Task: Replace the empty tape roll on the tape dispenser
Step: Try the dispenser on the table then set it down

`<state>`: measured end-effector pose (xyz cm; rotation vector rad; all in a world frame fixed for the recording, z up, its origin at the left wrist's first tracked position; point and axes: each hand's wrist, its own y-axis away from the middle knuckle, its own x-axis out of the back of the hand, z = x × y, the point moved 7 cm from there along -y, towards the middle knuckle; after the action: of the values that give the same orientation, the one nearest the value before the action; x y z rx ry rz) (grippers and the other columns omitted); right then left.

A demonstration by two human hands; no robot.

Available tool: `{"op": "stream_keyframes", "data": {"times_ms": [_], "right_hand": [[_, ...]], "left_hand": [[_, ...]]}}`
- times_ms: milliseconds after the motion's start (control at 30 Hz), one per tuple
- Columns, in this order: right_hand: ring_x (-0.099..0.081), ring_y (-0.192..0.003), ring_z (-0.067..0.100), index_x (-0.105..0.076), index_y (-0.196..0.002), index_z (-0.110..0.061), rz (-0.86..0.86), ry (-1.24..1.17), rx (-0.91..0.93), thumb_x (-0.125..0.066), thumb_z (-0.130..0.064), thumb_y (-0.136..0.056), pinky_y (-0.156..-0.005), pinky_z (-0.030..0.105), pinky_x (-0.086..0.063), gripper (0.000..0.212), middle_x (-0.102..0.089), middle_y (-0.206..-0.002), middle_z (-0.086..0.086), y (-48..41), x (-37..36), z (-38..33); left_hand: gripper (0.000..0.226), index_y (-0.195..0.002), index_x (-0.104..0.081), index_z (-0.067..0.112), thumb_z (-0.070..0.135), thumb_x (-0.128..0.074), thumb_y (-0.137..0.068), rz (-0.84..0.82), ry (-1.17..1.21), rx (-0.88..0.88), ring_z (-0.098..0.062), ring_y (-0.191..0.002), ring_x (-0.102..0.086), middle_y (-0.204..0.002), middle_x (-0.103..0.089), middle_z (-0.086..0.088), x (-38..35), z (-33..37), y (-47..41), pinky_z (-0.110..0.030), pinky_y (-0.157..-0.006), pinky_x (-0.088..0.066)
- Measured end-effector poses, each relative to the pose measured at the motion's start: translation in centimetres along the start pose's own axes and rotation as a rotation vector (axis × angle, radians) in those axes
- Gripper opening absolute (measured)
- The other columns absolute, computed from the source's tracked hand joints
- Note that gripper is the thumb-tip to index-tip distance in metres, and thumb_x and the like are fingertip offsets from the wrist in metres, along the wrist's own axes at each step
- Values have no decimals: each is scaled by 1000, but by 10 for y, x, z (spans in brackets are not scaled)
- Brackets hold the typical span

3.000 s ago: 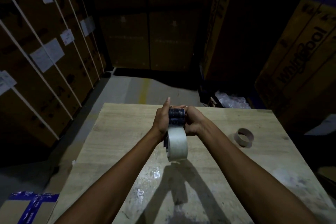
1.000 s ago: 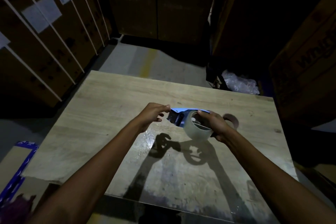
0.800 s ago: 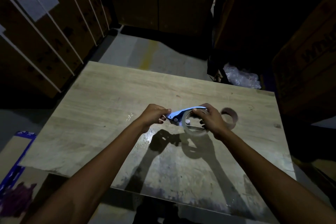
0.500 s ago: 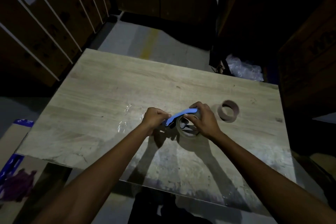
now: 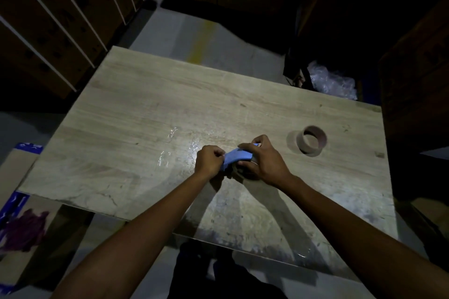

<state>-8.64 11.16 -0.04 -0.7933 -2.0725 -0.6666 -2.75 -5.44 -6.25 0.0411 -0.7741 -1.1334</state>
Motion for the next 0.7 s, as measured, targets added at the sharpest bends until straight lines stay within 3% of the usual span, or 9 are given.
{"op": "stream_keyframes", "data": {"times_ms": [133,233,367,500,700], "right_hand": [[-54,-94,21,-62,-127,-24,-26,30,31,-67,-44,-86,-74,24,-39,46,-44,-119,8,4,-2,-8],[-54,-97,21,-60,-127,-25,-48,62,-5,-68,-46,-85,-75,23,-38,48,-46,-122,7,6,-4,-9],[-55,-107,21,-52,-136,-32,-87,160,-98,-62,-65,-76,-79,30,-46,69,-51,-128,3,7,-8,-4],[-57,-103,24,-59,-132,-28,-73,168,-139,-63,-63,-78,-78,30,-42,64,-59,-114,5,11,-6,-2],[-56,-94,23,-64,-125,-27,-51,258,-102,-64,-57,-79,-68,28,-37,55,-59,-104,4,7,2,-16]], "left_hand": [[18,-100,-75,9,5,-68,-85,25,-16,18,-22,-92,-69,-99,-75,-9,-7,-9,3,-29,-84,-56],[13,-93,-75,9,3,-68,-85,27,-3,-14,-20,-86,-68,-93,-75,-8,-8,-9,5,-25,-77,-54],[11,-95,-74,9,5,-67,-88,-28,4,-47,-18,-86,-67,-94,-74,-6,-14,-9,7,-25,-76,-53],[10,-93,-72,12,6,-66,-88,-42,0,-78,-14,-83,-66,-90,-72,-3,-19,-6,9,-22,-72,-53],[15,-78,-68,14,1,-61,-82,-24,-84,-151,-18,-72,-66,-77,-70,-2,-17,3,4,-37,-67,-58]]}}
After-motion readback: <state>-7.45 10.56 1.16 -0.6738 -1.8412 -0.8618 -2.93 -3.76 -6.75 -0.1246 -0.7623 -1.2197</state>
